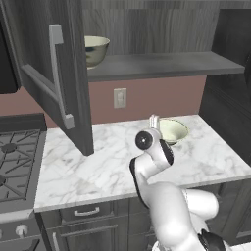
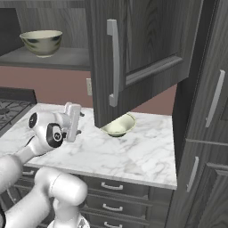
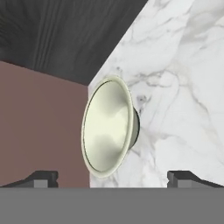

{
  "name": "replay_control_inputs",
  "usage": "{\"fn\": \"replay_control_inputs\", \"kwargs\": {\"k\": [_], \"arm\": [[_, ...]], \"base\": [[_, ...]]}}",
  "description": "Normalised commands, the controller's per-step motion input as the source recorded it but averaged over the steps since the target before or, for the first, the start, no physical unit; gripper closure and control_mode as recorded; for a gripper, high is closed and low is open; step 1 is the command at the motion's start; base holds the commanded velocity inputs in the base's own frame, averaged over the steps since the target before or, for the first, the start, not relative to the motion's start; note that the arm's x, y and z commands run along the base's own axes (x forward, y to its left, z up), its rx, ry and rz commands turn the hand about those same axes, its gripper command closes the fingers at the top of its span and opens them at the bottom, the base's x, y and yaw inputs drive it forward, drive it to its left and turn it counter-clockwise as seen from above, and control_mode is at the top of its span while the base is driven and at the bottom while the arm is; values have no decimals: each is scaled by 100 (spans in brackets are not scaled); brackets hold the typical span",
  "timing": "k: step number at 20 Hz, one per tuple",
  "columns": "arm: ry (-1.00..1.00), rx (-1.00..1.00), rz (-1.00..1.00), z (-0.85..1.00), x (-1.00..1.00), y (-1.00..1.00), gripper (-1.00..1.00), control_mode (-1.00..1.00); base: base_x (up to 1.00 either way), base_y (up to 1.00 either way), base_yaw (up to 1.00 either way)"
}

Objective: Open the cabinet. Pick the bowls from the counter and place them in the cabinet. Then close the cabinet.

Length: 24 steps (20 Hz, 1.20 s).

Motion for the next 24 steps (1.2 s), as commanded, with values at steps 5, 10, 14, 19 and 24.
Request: {"fn": "replay_control_inputs", "kwargs": {"k": [5, 10, 14, 19, 24], "arm": [[0, 0, 0, -25, 33, 0, -100, -100], [0, 7, 0, -31, 35, -9, -100, -100], [0, 14, 2, -31, 32, -14, -100, -100], [0, 12, 0, -28, 30, -7, -100, -100], [-2, 2, 0, -20, 22, -1, -100, -100]], "base": [[0, 0, 0], [0, 0, 0], [0, 0, 0], [0, 0, 0], [0, 0, 0]]}}
